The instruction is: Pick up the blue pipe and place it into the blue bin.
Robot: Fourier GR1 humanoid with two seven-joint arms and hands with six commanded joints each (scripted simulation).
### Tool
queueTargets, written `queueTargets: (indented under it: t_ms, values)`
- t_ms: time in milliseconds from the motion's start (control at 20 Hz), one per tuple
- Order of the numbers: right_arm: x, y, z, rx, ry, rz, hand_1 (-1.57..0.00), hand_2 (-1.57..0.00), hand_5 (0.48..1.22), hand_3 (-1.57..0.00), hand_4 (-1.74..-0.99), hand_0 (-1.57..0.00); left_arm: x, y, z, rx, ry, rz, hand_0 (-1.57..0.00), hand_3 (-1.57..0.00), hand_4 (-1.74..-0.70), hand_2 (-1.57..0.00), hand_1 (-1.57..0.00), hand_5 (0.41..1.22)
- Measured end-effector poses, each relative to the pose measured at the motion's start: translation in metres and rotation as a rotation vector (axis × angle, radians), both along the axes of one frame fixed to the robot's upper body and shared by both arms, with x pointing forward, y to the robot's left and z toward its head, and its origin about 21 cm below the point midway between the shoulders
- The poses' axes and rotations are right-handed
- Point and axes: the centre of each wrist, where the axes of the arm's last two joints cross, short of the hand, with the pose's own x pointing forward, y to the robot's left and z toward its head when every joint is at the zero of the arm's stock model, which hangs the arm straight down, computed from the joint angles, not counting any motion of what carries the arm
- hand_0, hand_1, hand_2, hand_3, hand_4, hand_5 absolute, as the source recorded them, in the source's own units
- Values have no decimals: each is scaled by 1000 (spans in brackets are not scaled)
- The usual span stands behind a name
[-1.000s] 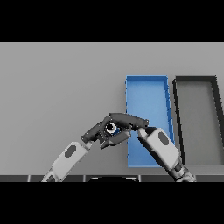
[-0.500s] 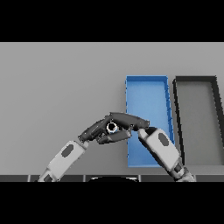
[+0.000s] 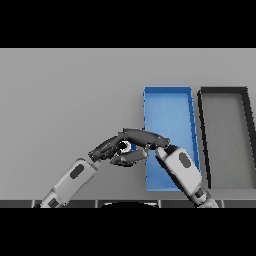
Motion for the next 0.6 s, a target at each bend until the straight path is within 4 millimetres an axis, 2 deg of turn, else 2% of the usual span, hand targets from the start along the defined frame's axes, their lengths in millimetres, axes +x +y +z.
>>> queueTargets:
  t_ms: [150,450,600]
  values:
    - [1,-1,-1,8,5,10,-1570,-1570,1220,-1570,-1490,-1570,0,6,-1,-7,26,-4,-40,-37,-887,-33,-37,599]
    - [3,-9,4,44,57,-10,-1571,-1571,1221,-1571,-1491,-1571,-2,0,-4,11,73,32,-10,-9,-901,-8,-9,548]
    - [0,-16,22,81,130,17,-1571,-1571,1221,-1571,-1613,-1571,-4,5,-8,7,86,30,-4,-4,-914,-4,-4,524]
